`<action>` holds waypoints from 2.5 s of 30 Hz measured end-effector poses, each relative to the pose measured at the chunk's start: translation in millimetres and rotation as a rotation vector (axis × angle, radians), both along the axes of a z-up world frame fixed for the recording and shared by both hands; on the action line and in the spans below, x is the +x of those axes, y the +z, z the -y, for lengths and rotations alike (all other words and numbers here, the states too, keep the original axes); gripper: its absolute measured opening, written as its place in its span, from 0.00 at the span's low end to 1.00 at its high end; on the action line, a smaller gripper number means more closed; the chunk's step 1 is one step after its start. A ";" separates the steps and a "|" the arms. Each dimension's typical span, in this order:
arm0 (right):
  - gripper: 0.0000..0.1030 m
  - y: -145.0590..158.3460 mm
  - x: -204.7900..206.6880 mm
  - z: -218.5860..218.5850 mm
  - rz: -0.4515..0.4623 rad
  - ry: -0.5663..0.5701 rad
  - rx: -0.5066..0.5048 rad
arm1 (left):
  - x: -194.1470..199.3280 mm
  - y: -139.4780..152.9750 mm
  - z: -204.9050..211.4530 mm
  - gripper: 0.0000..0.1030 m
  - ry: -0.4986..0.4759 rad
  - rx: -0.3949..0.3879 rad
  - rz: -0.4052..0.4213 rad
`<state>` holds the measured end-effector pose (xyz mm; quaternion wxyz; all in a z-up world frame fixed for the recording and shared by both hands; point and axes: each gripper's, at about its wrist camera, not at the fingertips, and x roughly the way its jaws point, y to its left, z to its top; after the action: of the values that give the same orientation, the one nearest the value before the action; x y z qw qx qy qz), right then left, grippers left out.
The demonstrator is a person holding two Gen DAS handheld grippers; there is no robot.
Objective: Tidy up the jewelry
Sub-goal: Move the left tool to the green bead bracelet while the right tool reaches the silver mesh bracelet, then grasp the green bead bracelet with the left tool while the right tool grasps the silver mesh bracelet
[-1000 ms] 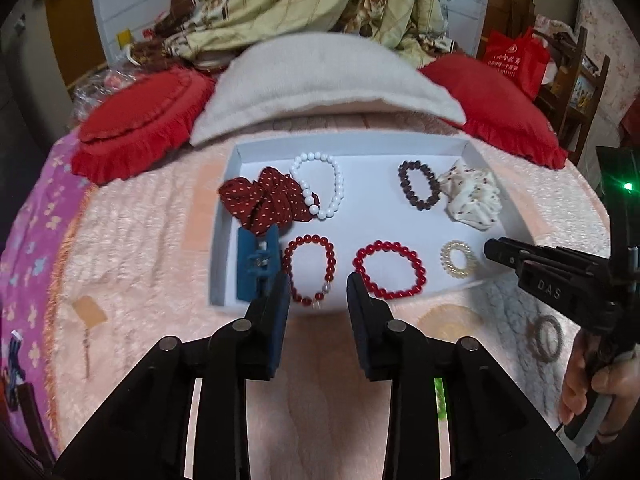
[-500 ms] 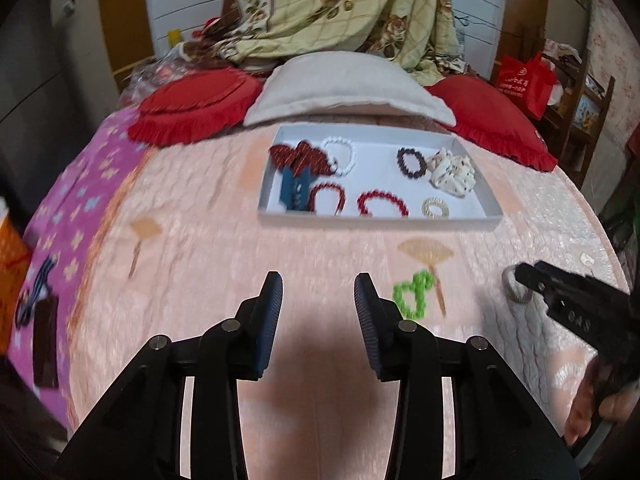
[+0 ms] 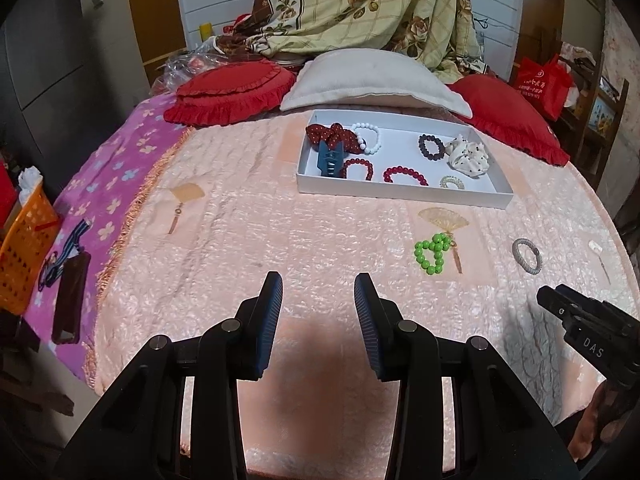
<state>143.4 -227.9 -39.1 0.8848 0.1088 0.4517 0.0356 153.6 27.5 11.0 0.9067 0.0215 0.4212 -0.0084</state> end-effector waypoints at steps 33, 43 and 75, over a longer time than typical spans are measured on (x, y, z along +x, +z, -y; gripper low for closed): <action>0.35 -25.5 7.5 25.0 -0.047 -0.062 0.008 | 19.2 -29.5 13.8 0.36 -0.018 0.081 -0.082; 0.35 -29.7 12.3 55.7 -0.042 -0.128 0.002 | 37.1 -46.5 16.5 0.36 -0.040 0.050 -0.139; 0.37 -63.8 86.1 83.1 -0.054 -0.122 -0.147 | 122.1 -110.4 107.6 0.35 -0.455 -0.022 -0.174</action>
<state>229.5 -311.0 -102.9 0.8783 0.0718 0.4695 -0.0543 275.8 -80.1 -99.4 0.8421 0.1050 0.4817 -0.2187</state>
